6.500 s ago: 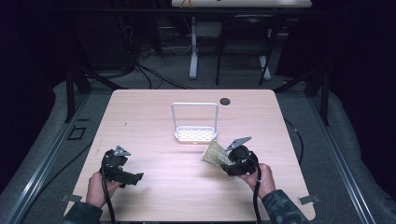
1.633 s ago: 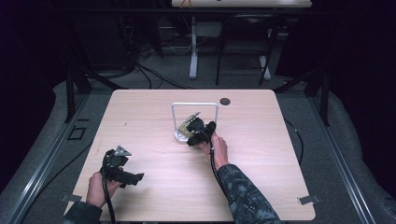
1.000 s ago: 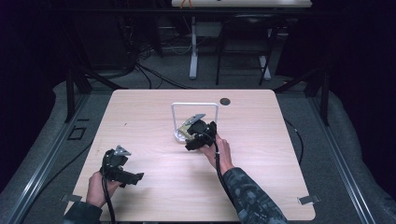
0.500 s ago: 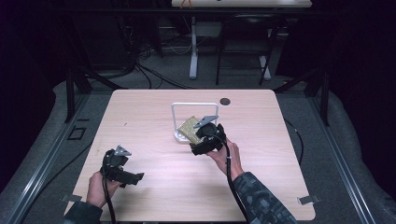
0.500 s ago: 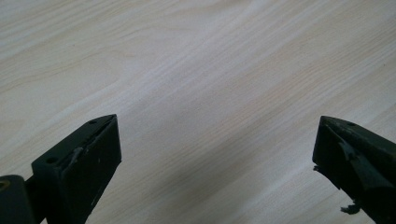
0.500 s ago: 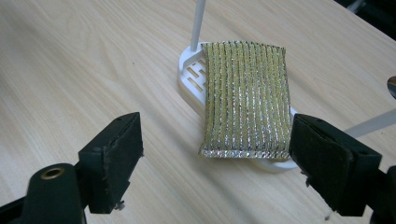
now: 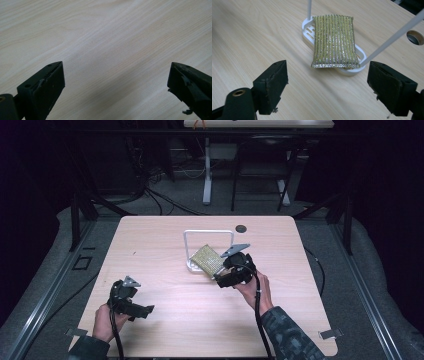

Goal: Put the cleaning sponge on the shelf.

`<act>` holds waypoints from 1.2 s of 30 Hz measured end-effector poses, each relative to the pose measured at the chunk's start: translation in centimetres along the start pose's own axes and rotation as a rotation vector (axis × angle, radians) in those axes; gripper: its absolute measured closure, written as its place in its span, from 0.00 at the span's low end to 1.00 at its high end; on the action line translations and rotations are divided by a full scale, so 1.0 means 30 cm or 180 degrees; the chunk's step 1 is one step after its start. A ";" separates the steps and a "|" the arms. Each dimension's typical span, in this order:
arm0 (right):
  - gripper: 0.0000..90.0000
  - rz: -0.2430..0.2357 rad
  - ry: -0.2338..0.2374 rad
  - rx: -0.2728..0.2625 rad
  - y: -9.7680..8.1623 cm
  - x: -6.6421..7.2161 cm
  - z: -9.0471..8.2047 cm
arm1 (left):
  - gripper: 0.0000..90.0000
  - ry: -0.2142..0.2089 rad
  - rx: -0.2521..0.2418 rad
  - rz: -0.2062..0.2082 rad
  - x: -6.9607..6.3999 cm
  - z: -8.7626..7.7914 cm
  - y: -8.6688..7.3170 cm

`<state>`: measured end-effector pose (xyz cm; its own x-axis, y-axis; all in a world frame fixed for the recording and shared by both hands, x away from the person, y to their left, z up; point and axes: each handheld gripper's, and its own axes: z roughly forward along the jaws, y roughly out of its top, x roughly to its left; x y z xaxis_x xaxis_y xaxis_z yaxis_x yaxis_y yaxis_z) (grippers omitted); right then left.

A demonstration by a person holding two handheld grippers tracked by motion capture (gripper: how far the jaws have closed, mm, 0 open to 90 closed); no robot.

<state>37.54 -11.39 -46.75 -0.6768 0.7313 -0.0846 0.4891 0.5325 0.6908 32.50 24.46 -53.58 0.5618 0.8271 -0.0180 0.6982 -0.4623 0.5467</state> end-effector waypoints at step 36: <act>0.16 0.0616 -0.0319 0.0051 -0.252 -0.189 -0.231 | 0.00 -0.0010 0.0001 -0.0003 -0.004 0.002 -0.002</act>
<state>33.86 -22.52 -46.52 -0.5117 0.8589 -0.0230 0.6139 0.3842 0.6896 32.42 24.36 -53.66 0.5625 0.8265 -0.0211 0.6989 -0.4617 0.5463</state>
